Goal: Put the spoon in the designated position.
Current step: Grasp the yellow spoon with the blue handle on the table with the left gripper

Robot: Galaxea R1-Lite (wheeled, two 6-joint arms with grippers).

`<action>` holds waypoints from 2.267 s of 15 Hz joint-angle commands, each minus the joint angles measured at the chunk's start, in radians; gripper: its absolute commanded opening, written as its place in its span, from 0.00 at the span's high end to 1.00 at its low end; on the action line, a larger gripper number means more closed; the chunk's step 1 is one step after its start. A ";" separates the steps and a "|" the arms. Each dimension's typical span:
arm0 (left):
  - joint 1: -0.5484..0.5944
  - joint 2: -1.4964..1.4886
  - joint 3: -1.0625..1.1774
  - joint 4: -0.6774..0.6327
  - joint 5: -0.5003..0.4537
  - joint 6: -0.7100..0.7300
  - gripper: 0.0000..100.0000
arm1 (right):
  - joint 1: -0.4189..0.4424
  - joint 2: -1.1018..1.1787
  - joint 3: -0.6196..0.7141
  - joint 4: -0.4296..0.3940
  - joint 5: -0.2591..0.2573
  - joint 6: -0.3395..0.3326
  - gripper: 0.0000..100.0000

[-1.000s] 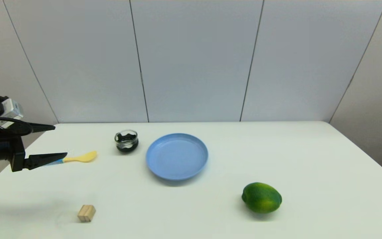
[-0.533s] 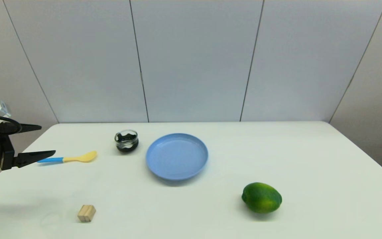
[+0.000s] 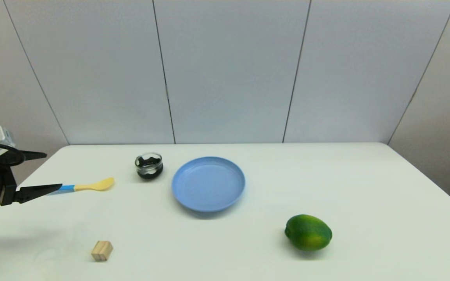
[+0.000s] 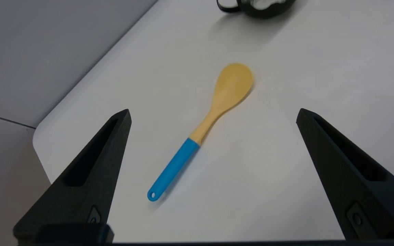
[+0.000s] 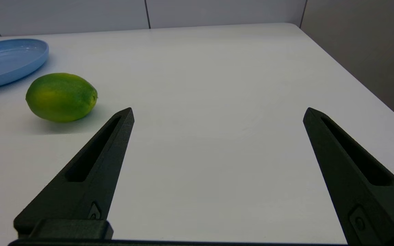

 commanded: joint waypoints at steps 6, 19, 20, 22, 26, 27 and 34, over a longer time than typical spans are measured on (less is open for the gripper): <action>0.024 0.196 -0.034 0.039 0.013 0.168 0.00 | 0.000 0.001 0.000 0.000 0.000 0.000 0.00; -0.058 0.382 -0.304 0.253 0.010 0.213 0.00 | 0.000 0.001 0.000 0.000 0.000 0.000 0.00; -0.058 0.383 -0.315 0.263 0.013 0.211 0.00 | 0.000 0.001 0.000 0.000 0.000 0.000 0.00; -0.056 0.383 -0.313 0.264 0.025 0.208 0.00 | 0.000 0.001 0.000 0.000 0.000 0.000 0.00; -0.052 0.411 -0.324 0.264 0.068 0.188 0.00 | 0.000 0.001 0.000 0.000 0.000 0.000 0.00; -0.052 0.420 -0.336 0.264 0.080 0.182 0.00 | 0.000 0.001 0.000 0.000 0.000 0.000 0.00; -0.053 0.449 -0.381 0.264 0.094 0.092 0.00 | 0.000 0.001 0.000 0.000 0.000 0.000 0.00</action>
